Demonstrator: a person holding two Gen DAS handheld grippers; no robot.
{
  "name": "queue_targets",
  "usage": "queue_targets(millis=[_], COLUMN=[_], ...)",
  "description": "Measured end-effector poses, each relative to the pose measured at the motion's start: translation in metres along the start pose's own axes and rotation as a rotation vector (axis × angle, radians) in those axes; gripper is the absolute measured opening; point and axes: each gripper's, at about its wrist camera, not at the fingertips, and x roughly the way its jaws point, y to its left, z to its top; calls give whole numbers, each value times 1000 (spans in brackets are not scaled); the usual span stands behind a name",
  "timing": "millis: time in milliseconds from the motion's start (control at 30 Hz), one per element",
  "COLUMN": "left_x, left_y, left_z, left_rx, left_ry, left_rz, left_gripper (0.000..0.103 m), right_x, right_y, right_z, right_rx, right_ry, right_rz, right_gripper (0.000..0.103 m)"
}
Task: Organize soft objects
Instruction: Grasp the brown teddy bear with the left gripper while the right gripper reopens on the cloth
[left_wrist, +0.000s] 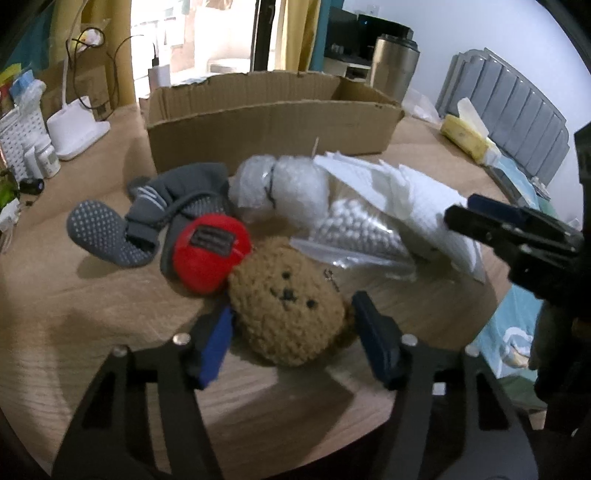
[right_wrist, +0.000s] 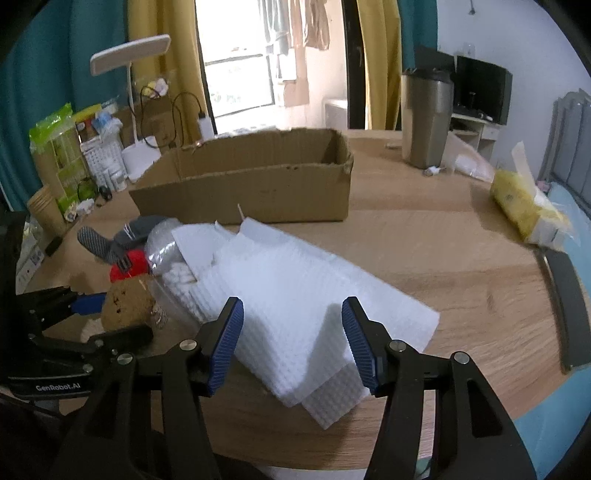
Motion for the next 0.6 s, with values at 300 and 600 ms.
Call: queue_targets(millis=[300, 600], left_x=[-11, -28], left_y=[0, 2], left_z=[-2, 2], left_rx=[-2, -6], left_ry=[-37, -95], left_rz=[-31, -52], left_gripper=[52, 49], right_x=[-6, -4], right_y=[14, 7], right_z=[-1, 2], right_rx=[-81, -77], right_ry=[-21, -17], right_rz=[24, -24], right_gripper=[7, 23])
